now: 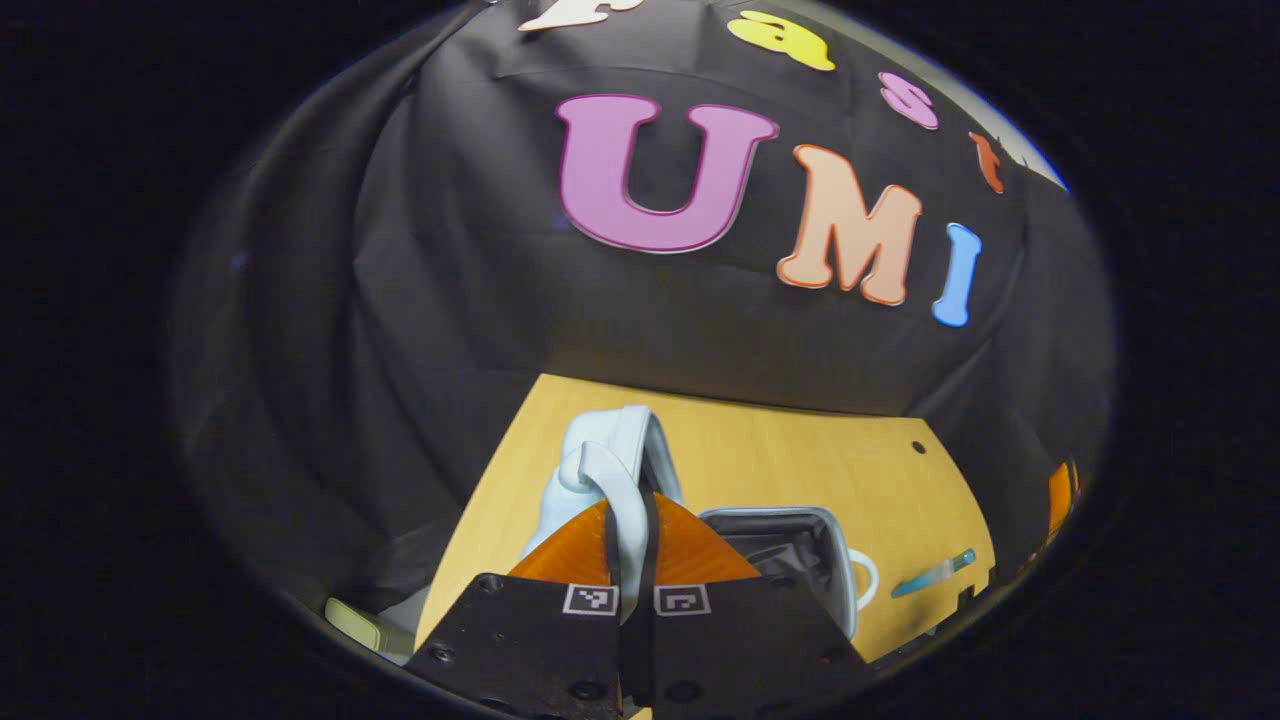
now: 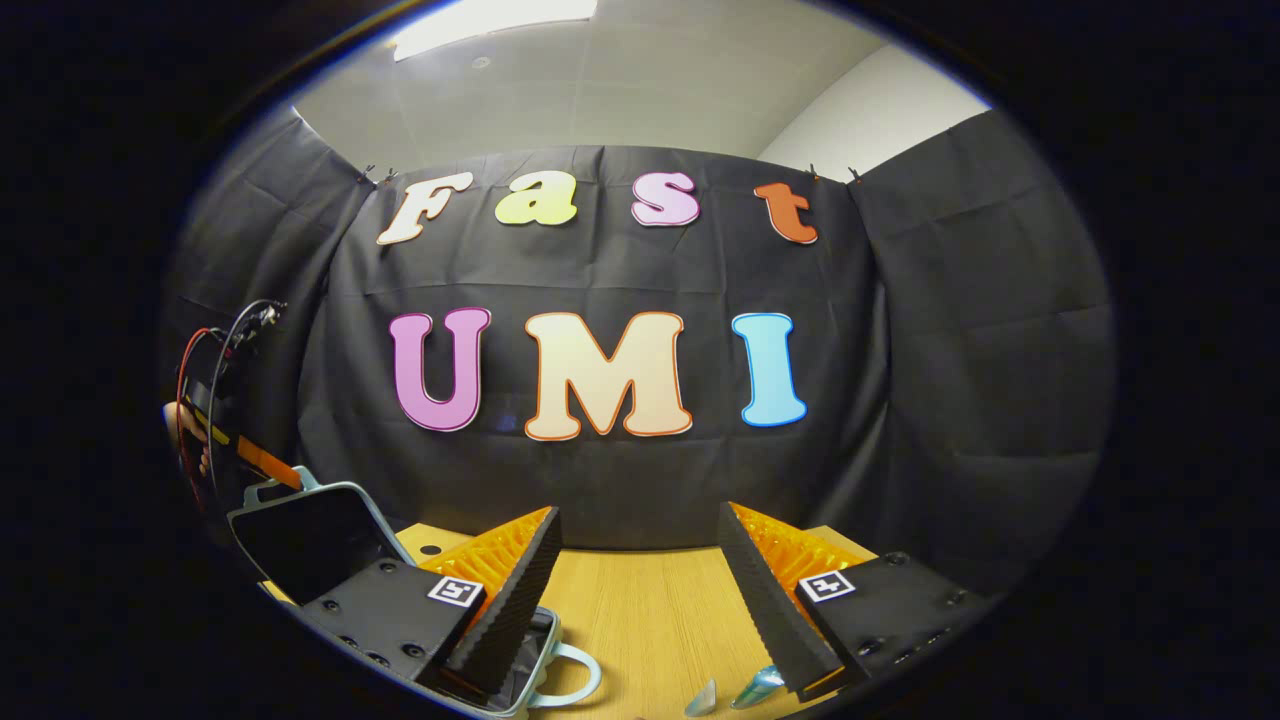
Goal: First open the suitcase, pack the skin care products into it, and then close the suitcase.
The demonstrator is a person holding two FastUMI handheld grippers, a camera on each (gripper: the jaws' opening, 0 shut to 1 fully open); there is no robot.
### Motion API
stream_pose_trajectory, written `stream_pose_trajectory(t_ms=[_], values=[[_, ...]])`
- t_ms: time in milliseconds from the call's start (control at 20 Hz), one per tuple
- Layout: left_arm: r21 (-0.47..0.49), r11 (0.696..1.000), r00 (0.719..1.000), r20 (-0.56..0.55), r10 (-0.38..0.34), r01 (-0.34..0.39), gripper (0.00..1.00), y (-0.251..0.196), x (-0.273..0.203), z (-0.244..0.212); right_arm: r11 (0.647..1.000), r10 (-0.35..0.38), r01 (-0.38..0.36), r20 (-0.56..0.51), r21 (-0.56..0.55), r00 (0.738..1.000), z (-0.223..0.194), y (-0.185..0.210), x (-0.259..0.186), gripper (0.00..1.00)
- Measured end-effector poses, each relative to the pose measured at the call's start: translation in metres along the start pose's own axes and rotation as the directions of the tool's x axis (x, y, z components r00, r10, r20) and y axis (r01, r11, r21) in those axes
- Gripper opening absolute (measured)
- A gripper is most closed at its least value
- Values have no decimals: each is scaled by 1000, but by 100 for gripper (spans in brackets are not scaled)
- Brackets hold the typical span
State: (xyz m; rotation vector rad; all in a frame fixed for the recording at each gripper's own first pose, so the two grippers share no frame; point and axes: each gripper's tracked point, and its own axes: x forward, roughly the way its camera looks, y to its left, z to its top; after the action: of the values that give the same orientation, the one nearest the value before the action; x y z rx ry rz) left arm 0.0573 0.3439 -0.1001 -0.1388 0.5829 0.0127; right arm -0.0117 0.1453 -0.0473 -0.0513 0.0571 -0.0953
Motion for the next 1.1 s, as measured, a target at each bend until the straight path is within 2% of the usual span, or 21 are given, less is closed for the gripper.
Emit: stream_pose_trajectory(t_ms=[300,750,1100], values=[[-13,991,990,-49,132,-133,0,86,16,-29,1000,16,-16,7,-21,1000,4,21,7,98],[-157,968,964,-209,164,-198,0,139,58,-103,999,23,-25,-30,-49,999,-7,33,6,100],[-135,961,938,-286,195,-241,0,165,91,-163,997,-8,4,-54,-80,999,-9,20,6,99]])
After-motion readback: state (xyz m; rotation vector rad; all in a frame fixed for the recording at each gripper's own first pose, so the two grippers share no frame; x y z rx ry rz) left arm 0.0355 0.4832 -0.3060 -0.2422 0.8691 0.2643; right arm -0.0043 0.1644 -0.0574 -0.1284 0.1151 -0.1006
